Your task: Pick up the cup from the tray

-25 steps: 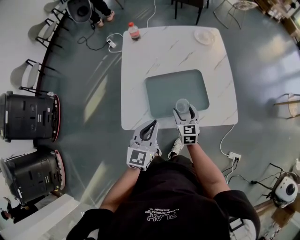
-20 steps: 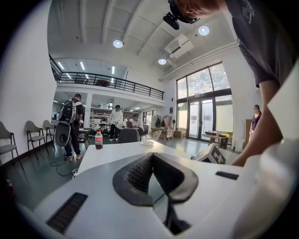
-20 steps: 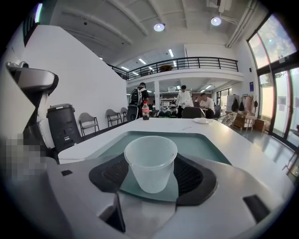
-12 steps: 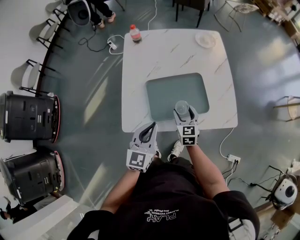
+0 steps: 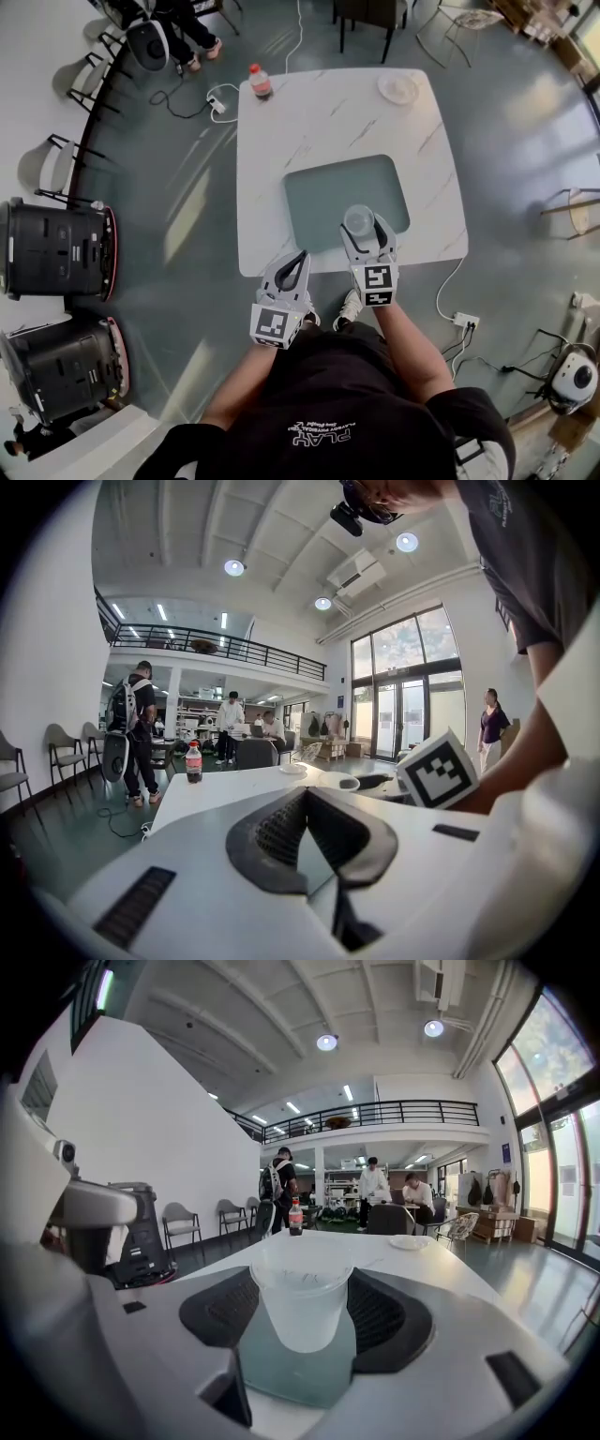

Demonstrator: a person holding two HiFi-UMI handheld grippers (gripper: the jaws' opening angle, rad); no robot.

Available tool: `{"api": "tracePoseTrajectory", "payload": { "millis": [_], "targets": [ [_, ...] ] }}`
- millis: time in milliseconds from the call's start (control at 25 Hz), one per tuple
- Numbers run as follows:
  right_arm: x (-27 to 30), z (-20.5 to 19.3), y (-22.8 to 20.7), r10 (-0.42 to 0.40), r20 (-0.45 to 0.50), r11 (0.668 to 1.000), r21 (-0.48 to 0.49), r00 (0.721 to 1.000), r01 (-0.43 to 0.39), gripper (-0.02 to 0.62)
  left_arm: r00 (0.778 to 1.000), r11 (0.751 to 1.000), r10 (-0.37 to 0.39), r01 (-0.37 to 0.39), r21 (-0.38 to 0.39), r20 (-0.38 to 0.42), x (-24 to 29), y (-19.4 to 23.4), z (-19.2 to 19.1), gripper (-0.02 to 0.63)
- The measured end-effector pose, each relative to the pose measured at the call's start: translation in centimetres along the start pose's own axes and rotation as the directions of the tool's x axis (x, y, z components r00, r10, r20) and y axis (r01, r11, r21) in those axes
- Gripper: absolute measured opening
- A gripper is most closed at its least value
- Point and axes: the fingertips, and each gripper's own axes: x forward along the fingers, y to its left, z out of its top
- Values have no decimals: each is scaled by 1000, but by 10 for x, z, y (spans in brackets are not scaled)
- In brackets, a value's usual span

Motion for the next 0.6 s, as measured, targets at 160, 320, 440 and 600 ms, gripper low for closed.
{"api": "tracePoseTrajectory", "payload": {
  "millis": [160, 320, 440, 600],
  "targets": [
    [-15, 31, 0, -22, 45, 999, -41, 999, 24, 296, 1000, 1000, -14, 14, 7, 10, 5, 1, 4, 3],
    [-34, 60, 1, -42, 92, 997, -55, 995, 47, 296, 999, 999, -30, 30, 15, 21, 9, 0, 10, 3],
    [-49, 76, -1, -46, 121, 998, -36, 992, 50, 296, 998, 999, -45, 45, 20, 35, 14, -3, 15, 3],
    [-68, 89, -2, -57, 143, 998, -33, 988, 62, 296, 996, 997, -70, 69, 27, 54, 20, -8, 22, 3]
  ]
}}
